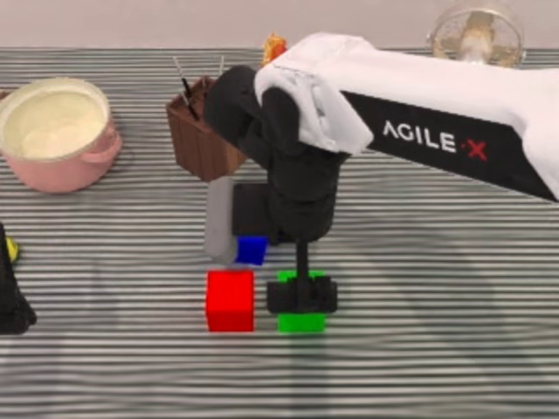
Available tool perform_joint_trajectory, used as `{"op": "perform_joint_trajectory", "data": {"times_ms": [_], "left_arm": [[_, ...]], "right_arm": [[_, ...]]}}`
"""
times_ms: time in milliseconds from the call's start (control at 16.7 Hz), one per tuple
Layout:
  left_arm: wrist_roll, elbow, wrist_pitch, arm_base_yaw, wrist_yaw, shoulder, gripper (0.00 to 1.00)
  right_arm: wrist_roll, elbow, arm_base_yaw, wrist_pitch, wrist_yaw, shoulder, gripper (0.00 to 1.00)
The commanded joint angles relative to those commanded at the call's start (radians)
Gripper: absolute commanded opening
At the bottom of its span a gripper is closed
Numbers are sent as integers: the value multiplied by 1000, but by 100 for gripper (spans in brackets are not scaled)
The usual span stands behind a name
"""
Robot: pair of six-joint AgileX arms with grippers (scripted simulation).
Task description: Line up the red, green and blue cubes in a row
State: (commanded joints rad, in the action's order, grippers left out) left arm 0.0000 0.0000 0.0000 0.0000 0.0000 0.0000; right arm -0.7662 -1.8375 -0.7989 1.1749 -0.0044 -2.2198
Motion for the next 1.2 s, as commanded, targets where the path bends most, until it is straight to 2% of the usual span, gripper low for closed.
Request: {"op": "perform_joint_trajectory", "data": {"times_ms": [300,540,780,1200], "left_arm": [[-7,29,-15,-7,-1,29,100],[-43,205,-118,-55,-4,215,100],[-96,496,-305,-138,-2,560,100],[-206,1122,-736,-321,9,1353,100]], "right_arm": [[14,28,21,-26,-2,27,100],[87,182,108,-148,-12,213,100],[198,448,237,-331,-27,543,100],[435,1054,493,-704,-36,1284,100]]}}
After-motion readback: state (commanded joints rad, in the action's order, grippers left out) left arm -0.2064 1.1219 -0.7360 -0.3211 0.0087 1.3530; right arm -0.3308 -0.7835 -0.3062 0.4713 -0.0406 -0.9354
